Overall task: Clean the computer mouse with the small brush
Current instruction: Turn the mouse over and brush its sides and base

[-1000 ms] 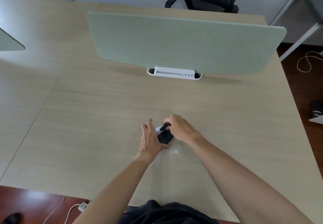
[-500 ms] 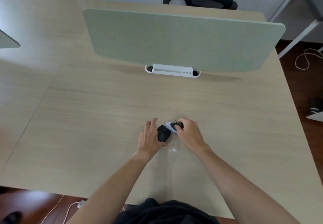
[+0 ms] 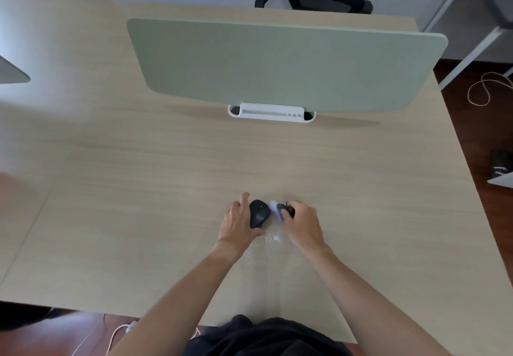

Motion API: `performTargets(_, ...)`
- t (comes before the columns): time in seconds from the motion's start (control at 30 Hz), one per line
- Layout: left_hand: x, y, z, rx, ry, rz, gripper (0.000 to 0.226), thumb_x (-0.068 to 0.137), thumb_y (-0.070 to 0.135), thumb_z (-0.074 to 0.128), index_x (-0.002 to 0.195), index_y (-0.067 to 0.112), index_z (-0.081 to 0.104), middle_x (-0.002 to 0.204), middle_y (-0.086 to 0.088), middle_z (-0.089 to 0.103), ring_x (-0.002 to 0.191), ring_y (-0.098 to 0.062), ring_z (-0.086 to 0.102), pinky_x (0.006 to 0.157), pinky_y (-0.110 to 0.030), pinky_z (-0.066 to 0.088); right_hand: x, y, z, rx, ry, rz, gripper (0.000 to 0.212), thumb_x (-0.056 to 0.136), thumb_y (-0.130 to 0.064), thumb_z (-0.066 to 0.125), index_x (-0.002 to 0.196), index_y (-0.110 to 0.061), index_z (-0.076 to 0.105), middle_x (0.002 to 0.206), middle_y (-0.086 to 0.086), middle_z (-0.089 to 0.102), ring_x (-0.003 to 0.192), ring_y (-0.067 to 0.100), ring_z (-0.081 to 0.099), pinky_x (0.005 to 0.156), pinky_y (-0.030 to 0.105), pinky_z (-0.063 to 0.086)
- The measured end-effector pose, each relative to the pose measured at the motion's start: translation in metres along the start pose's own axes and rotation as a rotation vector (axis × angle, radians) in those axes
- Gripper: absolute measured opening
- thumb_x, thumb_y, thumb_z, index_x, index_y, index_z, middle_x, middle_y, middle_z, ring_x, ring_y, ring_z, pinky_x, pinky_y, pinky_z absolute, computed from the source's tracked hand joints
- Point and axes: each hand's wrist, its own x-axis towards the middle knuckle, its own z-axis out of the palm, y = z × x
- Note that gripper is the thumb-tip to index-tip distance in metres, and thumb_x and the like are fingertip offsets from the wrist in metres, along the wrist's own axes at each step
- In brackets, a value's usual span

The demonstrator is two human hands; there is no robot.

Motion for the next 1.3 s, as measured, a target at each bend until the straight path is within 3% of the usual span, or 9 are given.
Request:
performTargets(0.17,0.002,-0.010,0.002,-0.135,-0.020,-0.042,0.101,0.061,0.018,0.084,0.142,0.018,0.024,0.115,-0.012,0.047,0.101,-0.026,0.045,0.078,-0.025,0.035,-0.006,-0.006,-0.008,0.101,0.070,-0.104,0.037,0.089,-0.019,0.057,0.061,-0.018,0.032,0.054,-0.006,0.028,0.053,0.014,0.025,0.049,0.029,0.023)
performTargets(0.33,0.004,-0.017,0.004,-0.173,-0.007,-0.022,0.100,0.055,0.027,0.088,0.138,0.018,0.032,0.103,-0.011,0.058,0.099,-0.030,0.054,0.075,-0.027,0.038,-0.020,-0.005,0.009,-0.045,-0.209,-0.234,0.018,0.086,-0.023,0.061,0.069,-0.016,0.056,0.055,-0.001,0.048,0.055,0.015,0.042,0.051,0.031,0.034)
performTargets(0.5,0.006,-0.018,0.000,-0.154,-0.041,-0.018,0.101,0.055,0.024,0.089,0.138,0.022,0.031,0.107,-0.013,0.056,0.104,-0.031,0.048,0.078,-0.030,0.041,-0.022,0.005,0.006,-0.026,0.042,-0.090,0.032,0.092,-0.022,0.057,0.063,-0.023,0.043,0.055,-0.006,0.044,0.055,0.015,0.041,0.050,0.032,0.032)
performTargets(0.67,0.002,-0.018,-0.001,-0.160,-0.028,-0.014,0.103,0.052,0.034,0.089,0.137,0.022,0.031,0.106,-0.010,0.055,0.099,-0.031,0.053,0.079,-0.035,0.048,-0.028,-0.002,0.011,-0.010,-0.187,-0.236,0.027,0.085,-0.018,0.060,0.063,-0.024,0.047,0.051,-0.006,0.042,0.053,0.012,0.038,0.052,0.031,0.033)
performTargets(0.77,0.002,-0.017,-0.002,-0.149,-0.056,-0.022,0.098,0.058,0.022,0.088,0.138,0.023,0.030,0.112,-0.011,0.052,0.106,-0.031,0.048,0.084,-0.037,0.047,-0.015,0.002,0.010,-0.001,-0.021,-0.111,0.020,0.089,-0.021,0.059,0.070,-0.020,0.054,0.058,-0.007,0.049,0.059,0.015,0.047,0.055,0.033,0.037)
performTargets(0.87,0.002,-0.015,-0.002,-0.085,-0.052,-0.003,0.098,0.059,0.025,0.086,0.139,0.022,0.028,0.114,-0.010,0.051,0.107,-0.031,0.050,0.080,-0.033,0.045,-0.007,0.005,0.005,0.082,0.117,-0.061,0.024,0.091,-0.019,0.059,0.069,-0.014,0.051,0.057,-0.006,0.044,0.057,0.016,0.042,0.054,0.033,0.035)
performTargets(1.03,-0.006,0.000,0.003,-0.052,0.043,0.016,0.090,0.066,0.049,0.077,0.137,0.017,0.032,0.118,-0.006,0.051,0.113,-0.027,0.051,0.085,-0.033,0.043,-0.013,-0.009,0.002,0.089,-0.122,-0.265,0.015,0.087,-0.016,0.060,0.072,-0.018,0.058,0.057,-0.007,0.048,0.054,0.011,0.043,0.054,0.033,0.039)
performTargets(1.2,-0.001,0.001,0.004,-0.063,0.018,-0.006,0.099,0.065,0.034,0.084,0.143,0.014,0.026,0.124,-0.011,0.053,0.117,-0.031,0.051,0.088,-0.030,0.041,0.009,-0.001,0.003,-0.030,0.033,-0.016,0.040,0.092,-0.018,0.057,0.060,-0.018,0.032,0.055,-0.002,0.038,0.056,0.024,0.036,0.052,0.034,0.030)
performTargets(1.3,0.000,0.002,0.003,-0.046,-0.007,-0.010,0.103,0.063,0.032,0.086,0.144,0.015,0.024,0.125,-0.013,0.053,0.117,-0.031,0.050,0.088,-0.030,0.042,0.016,-0.007,-0.002,-0.013,0.082,-0.029,0.038,0.089,-0.015,0.056,0.061,-0.015,0.030,0.055,-0.001,0.034,0.057,0.023,0.031,0.051,0.033,0.027)
